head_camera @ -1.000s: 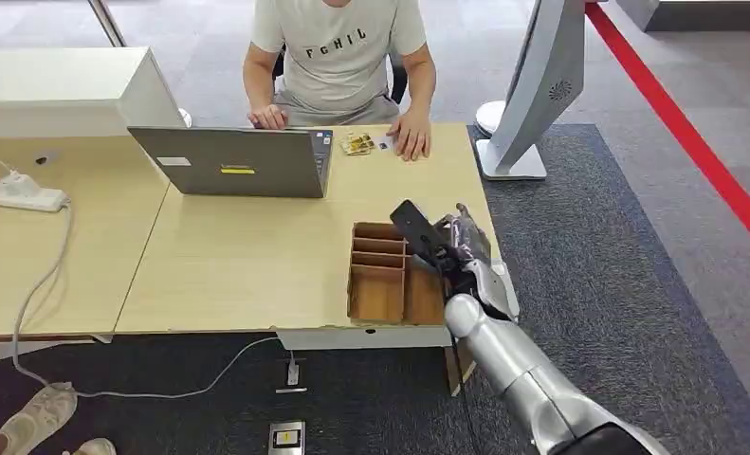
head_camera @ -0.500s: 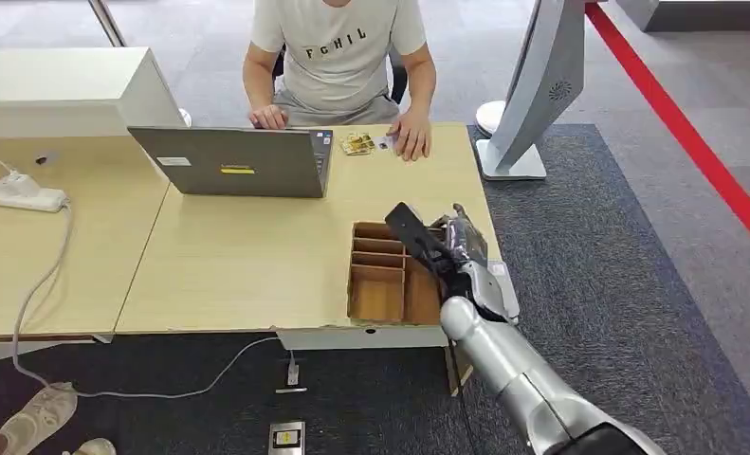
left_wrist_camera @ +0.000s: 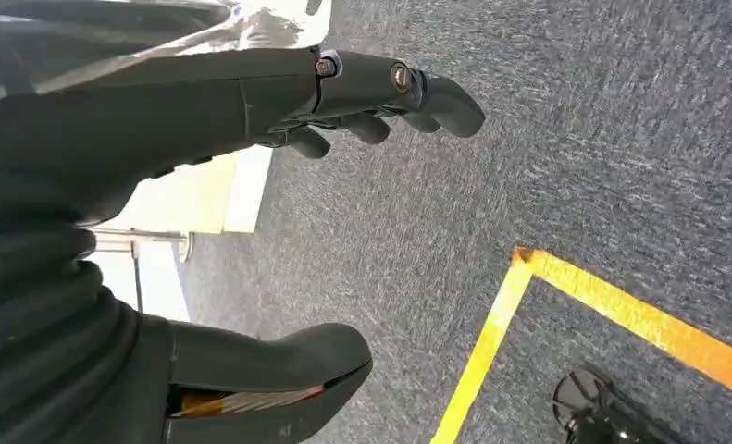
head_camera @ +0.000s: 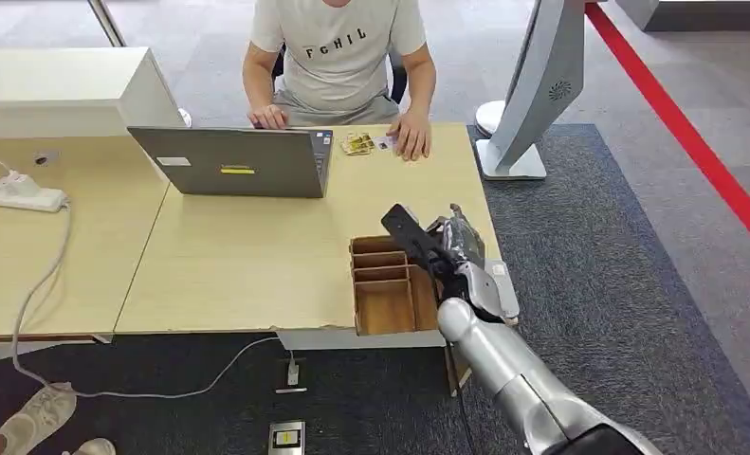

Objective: Pass the card to the sensor for recognition and then transmit it.

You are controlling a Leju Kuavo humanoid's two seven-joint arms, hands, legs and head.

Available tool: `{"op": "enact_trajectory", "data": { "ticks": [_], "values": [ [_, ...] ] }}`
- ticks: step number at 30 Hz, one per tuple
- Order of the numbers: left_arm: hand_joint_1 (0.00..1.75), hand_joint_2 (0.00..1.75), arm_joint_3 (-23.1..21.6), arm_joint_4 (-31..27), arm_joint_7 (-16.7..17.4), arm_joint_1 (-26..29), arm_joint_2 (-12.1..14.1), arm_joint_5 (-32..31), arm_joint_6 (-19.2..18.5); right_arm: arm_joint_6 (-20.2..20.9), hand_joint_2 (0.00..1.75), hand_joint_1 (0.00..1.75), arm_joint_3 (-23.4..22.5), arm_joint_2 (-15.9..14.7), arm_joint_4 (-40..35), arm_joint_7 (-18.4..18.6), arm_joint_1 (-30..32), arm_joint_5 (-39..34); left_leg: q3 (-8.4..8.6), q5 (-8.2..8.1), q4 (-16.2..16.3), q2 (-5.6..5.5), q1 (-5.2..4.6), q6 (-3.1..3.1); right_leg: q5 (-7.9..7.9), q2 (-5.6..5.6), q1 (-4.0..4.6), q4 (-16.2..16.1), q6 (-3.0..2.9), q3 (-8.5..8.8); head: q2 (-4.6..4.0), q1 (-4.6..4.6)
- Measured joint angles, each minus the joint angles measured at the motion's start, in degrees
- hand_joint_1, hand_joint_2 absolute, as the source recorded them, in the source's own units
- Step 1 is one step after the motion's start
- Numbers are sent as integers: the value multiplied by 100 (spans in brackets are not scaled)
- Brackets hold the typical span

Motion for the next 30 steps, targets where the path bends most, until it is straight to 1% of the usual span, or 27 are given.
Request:
{"op": "enact_trajectory", "data": {
  "ticks": [9,12,16,20,22,24,27,30],
  "values": [
    [10,175,0,0,-2,0,-7,2,0,-4,175,175,2,15,0,-2,8,35,0,0,0,0,0,0,0,0,0,0,0,0,0,0],
    [10,175,0,0,-33,0,-13,7,-26,-66,175,175,0,53,-2,-53,43,70,0,0,0,1,1,0,0,0,0,1,0,0,0,2],
    [10,175,0,0,-59,-3,-17,-20,-31,-243,175,175,0,131,-2,-254,80,66,0,0,0,1,1,0,0,0,0,1,0,-1,0,0],
    [12,175,0,0,-66,-1,-24,-83,41,-605,175,175,0,208,-48,-552,95,90,-1,0,0,0,1,0,0,0,1,1,0,-1,0,0],
    [12,175,0,0,-66,0,-33,-125,105,-803,175,175,2,216,-193,-717,112,190,0,0,0,0,0,0,0,0,0,1,0,-1,0,0],
    [12,175,0,0,-68,1,-37,-155,146,-957,175,175,-2,219,-413,-806,120,308,0,0,0,0,0,0,0,0,0,0,0,-1,0,2],
    [12,175,0,0,-140,4,-48,-155,146,-1021,175,175,-2,219,-784,-863,144,511,0,0,0,0,0,0,0,0,0,0,0,0,0,2],
    [12,175,0,0,-254,9,-50,-116,146,-1106,175,175,0,238,-1194,-997,175,697,0,0,0,0,0,0,0,0,0,0,0,0,0,2]
  ]
}}
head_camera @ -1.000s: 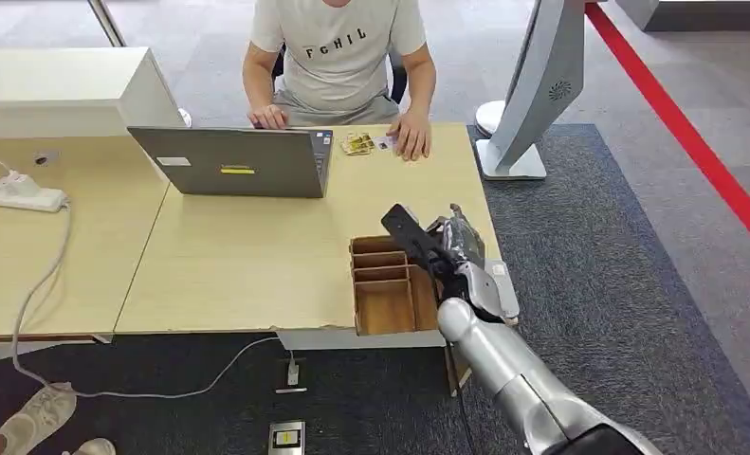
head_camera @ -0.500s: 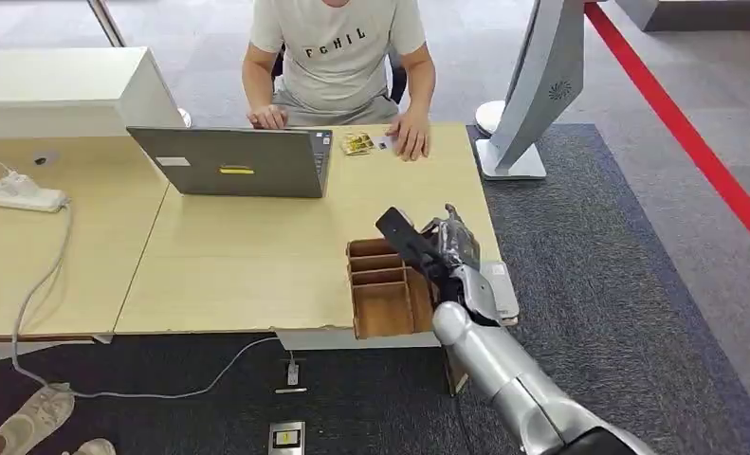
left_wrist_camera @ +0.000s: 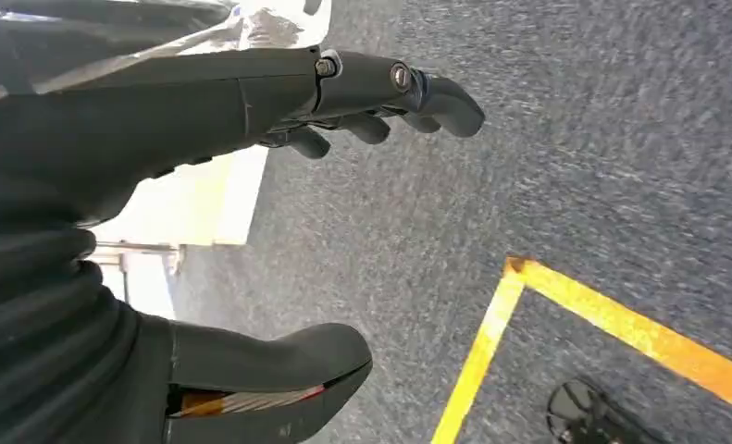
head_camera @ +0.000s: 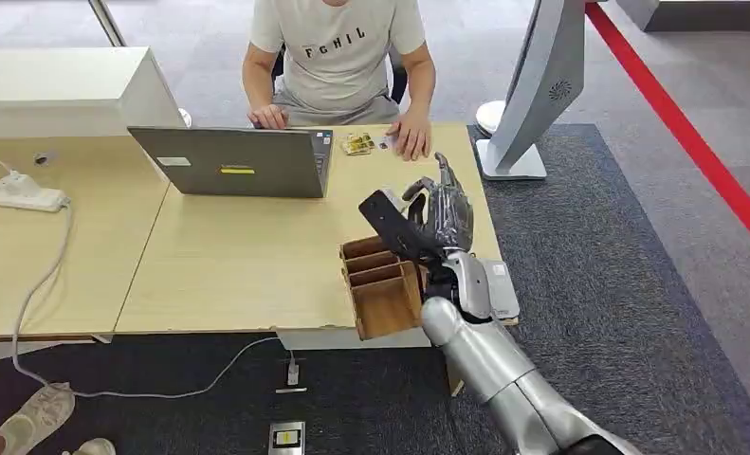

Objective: Pass the card to the sensor for recognition and then transmit it.

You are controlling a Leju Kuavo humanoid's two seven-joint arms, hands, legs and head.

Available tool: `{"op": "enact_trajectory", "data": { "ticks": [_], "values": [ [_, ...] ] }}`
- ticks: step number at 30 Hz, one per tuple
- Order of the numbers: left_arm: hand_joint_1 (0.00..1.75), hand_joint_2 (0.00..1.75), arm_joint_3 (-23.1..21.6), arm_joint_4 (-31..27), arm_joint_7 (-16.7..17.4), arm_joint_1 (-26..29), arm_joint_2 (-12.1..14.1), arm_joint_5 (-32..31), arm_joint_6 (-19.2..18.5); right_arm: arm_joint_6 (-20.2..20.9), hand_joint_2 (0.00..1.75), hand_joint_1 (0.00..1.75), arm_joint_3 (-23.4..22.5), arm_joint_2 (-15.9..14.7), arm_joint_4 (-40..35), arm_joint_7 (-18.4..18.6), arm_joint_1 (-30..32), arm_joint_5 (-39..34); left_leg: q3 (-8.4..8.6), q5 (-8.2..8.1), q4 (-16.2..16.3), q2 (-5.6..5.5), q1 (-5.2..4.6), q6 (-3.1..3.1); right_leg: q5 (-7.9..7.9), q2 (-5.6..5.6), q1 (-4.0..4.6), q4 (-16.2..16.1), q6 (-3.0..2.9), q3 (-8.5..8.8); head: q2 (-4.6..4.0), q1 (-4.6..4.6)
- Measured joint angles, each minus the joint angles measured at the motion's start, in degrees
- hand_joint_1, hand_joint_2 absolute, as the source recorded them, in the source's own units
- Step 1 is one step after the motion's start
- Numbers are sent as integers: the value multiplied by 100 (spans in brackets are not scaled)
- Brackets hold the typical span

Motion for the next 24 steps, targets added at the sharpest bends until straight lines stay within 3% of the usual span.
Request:
{"op": "enact_trajectory", "data": {
  "ticks": [8,16,24],
  "values": [
    [12,175,0,0,-205,0,4,-46,-59,-387,175,175,2,146,-603,-457,-15,-4,0,0,-1,0,1,0,0,0,1,1,0,1,0,-2],
    [12,175,0,0,-240,1,15,-74,-85,-426,175,175,4,240,-723,-546,-23,-72,-1,0,-1,-1,0,0,0,0,0,0,0,2,0,2],
    [14,175,0,0,-369,-6,61,-109,-144,-1020,175,175,201,638,31,-990,-403,-60,-5,0,-3,-1,4,-1,-2,0,2,3,-2,-1,0,0]
  ]
}}
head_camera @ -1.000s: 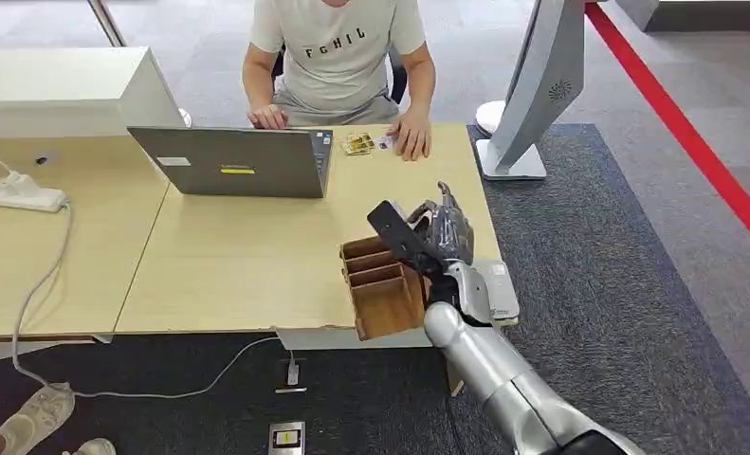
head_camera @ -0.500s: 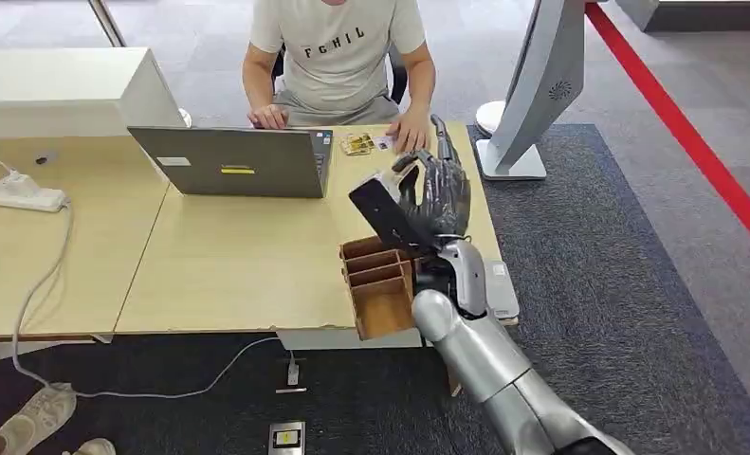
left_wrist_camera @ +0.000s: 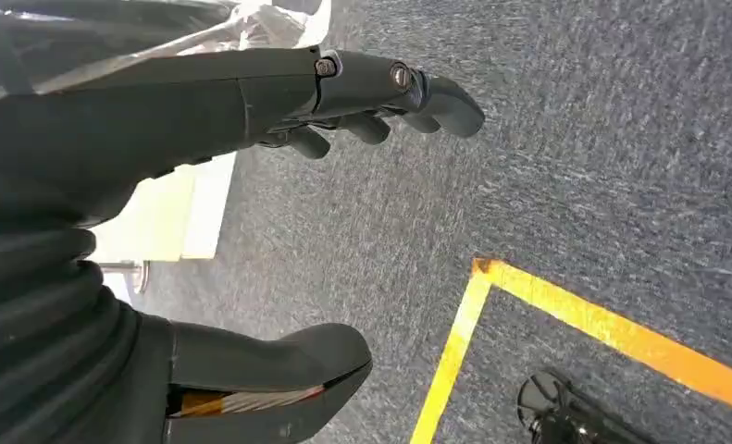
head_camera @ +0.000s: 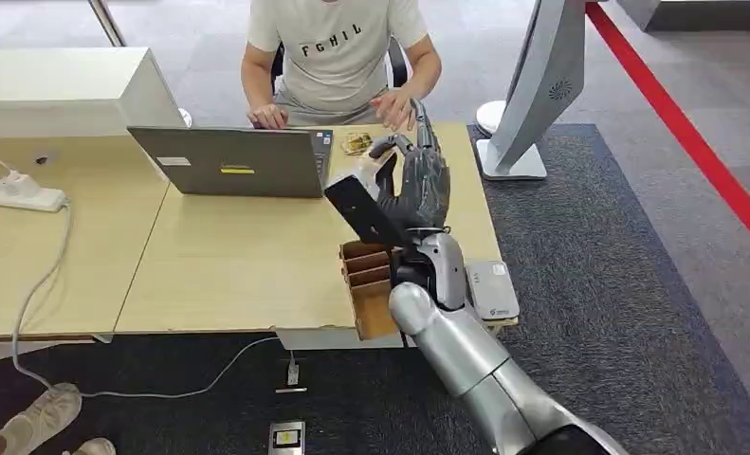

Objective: Pass the card to the sensor for recognition and then transmit it.

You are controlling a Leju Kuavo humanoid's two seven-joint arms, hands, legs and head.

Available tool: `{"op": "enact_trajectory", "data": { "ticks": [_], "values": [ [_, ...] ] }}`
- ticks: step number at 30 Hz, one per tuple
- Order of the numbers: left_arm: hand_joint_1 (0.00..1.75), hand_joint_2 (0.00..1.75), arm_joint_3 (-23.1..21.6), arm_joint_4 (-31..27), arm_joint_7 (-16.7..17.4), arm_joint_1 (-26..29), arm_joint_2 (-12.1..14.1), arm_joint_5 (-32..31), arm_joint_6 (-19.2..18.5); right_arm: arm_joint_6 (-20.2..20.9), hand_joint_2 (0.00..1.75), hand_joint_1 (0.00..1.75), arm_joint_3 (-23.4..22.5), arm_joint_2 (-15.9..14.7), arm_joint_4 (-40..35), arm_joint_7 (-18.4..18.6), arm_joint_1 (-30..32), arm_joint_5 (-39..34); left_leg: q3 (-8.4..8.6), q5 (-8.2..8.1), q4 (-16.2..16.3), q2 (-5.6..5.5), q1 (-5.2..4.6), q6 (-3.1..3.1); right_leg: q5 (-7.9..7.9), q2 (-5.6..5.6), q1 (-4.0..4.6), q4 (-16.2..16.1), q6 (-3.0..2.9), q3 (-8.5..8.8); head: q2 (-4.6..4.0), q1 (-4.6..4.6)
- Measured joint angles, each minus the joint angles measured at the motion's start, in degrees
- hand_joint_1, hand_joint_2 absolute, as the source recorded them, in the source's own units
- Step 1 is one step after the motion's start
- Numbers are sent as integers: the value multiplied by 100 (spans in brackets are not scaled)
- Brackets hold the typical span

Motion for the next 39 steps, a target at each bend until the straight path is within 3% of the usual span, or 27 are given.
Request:
{"op": "enact_trajectory", "data": {
  "ticks": [7,9,13,27,39],
  "values": [
    [14,175,0,0,2,0,2,13,9,-125,175,175,118,158,331,66,-105,316,0,0,0,0,1,0,-1,0,4,0,-2,0,0,-2],
    [14,175,0,0,77,6,18,109,105,-140,175,175,171,328,751,302,-191,713,-1,0,0,0,0,0,-1,-1,3,-1,-1,0,0,0],
    [14,175,0,0,146,9,15,103,208,-147,175,175,171,359,1070,348,-202,724,0,0,1,0,-1,0,-1,-1,3,-5,-1,0,0,0],
    [14,175,0,2,161,8,-94,-57,598,-153,175,175,79,378,1395,-415,-97,879,0,0,1,1,0,0,-1,-1,3,-5,-1,-2,0,0],
    [16,175,0,4,324,-3,-367,-122,1119,-153,175,175,-70,361,1507,-428,19,1122,1,0,2,1,-1,0,-1,0,2,-6,-1,-4,0,-2]
  ]
}}
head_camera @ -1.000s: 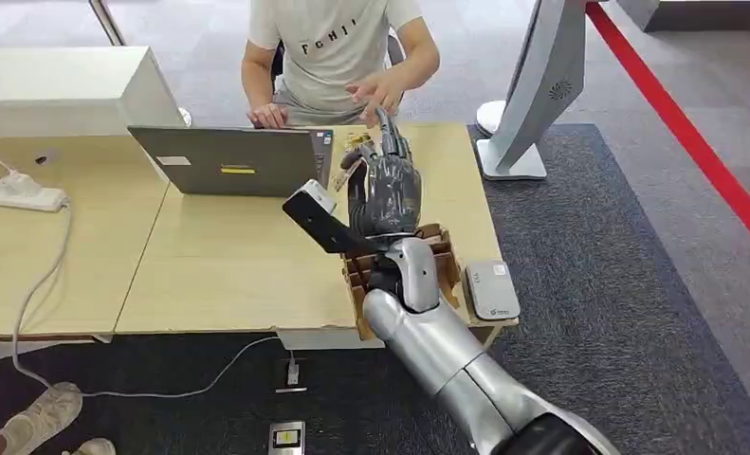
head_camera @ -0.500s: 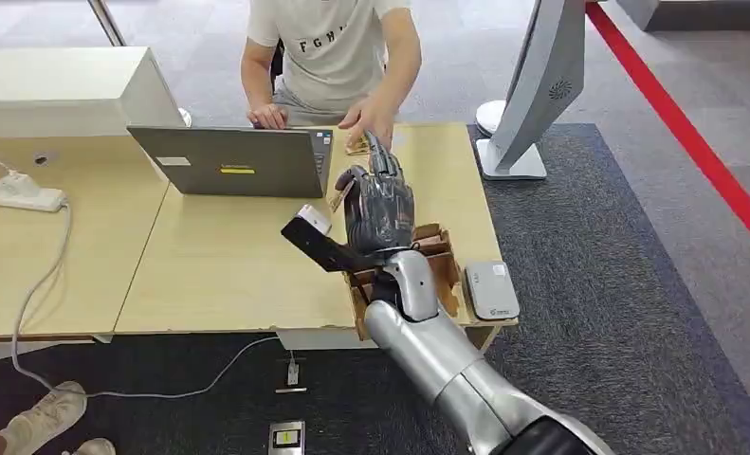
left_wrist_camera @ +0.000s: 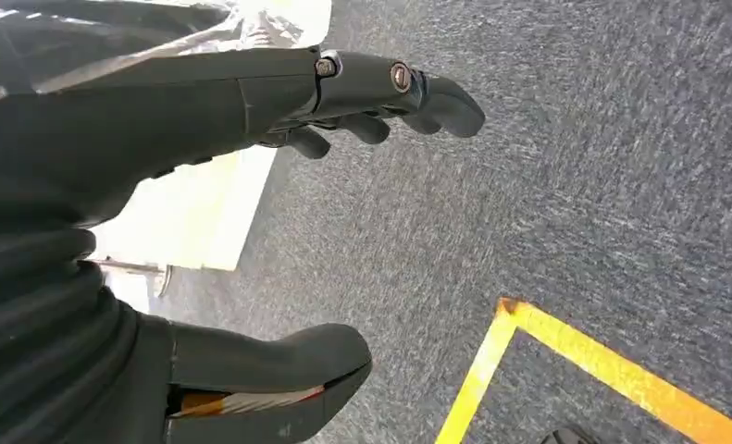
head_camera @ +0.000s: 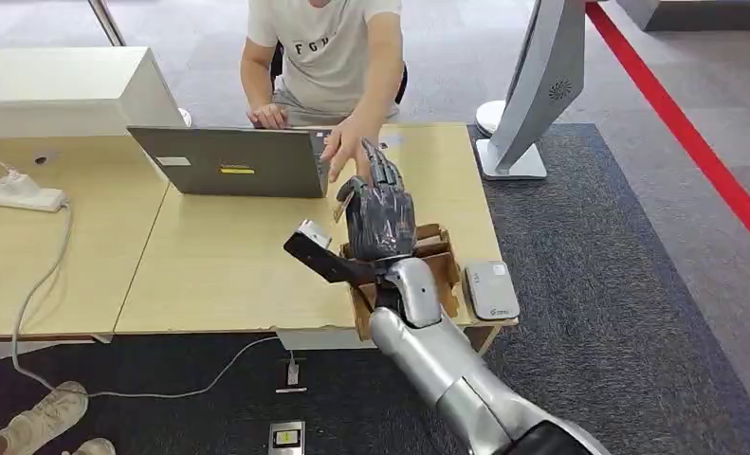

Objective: Pass the card to the sensor for recognition and then transmit it.

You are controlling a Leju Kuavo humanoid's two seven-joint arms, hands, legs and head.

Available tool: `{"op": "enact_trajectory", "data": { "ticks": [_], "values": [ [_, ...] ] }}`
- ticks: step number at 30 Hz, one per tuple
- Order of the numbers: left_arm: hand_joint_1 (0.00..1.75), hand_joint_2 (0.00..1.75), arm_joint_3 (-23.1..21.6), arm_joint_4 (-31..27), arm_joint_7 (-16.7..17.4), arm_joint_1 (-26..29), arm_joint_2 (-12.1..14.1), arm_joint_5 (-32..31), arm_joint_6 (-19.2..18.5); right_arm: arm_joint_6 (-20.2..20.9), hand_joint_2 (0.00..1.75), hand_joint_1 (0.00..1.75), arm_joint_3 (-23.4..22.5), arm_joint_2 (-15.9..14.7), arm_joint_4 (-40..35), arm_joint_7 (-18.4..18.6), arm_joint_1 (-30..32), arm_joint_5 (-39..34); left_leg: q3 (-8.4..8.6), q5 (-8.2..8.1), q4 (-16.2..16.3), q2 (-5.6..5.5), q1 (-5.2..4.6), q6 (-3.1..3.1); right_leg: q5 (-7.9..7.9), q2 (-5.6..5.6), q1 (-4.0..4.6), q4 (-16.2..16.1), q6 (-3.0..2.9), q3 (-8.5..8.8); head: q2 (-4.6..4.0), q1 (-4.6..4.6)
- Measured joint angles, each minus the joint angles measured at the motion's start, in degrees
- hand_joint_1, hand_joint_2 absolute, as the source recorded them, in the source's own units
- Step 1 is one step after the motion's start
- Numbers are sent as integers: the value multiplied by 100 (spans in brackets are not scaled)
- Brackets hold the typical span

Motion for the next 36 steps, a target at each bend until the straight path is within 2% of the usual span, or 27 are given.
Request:
{"op": "enact_trajectory", "data": {
  "ticks": [7,19,20,26,31,32,34,36],
  "values": [
    [16,175,0,0,63,-1,-133,74,212,-2,175,175,-158,0,77,-79,11,68,0,0,0,0,0,0,0,0,0,0,0,0,0,2],
    [16,175,0,0,184,-1,-212,300,424,-2,175,175,-339,2,101,-50,5,287,0,0,0,0,0,0,0,0,0,1,0,1,0,2],
    [16,175,0,0,192,0,-223,319,453,-2,175,3,-350,9,98,-46,5,324,0,0,0,0,0,0,0,0,0,1,0,1,0,0],
    [16,175,0,0,199,-7,-273,299,512,-2,175,0,-348,17,114,190,10,183,0,0,0,0,0,0,0,0,0,0,0,1,0,0],
    [16,175,0,0,148,-7,-278,269,463,-2,175,0,-341,-33,131,90,14,-379,1,0,0,0,0,0,0,0,0,0,0,1,0,2],
    [16,175,0,0,125,-6,-278,271,463,23,175,0,-341,-44,131,-34,15,-743,1,0,0,1,0,0,0,0,0,0,0,0,0,0],
    [16,175,0,0,94,-3,-286,300,490,261,175,0,-357,-59,122,-455,30,-2153,1,0,0,0,0,0,0,0,0,0,0,1,0,0],
    [16,175,0,0,59,-4,-297,339,546,561,175,0,-387,-79,92,-788,90,-3269,1,0,0,0,0,0,0,0,0,0,0,0,0,0]
  ]
}}
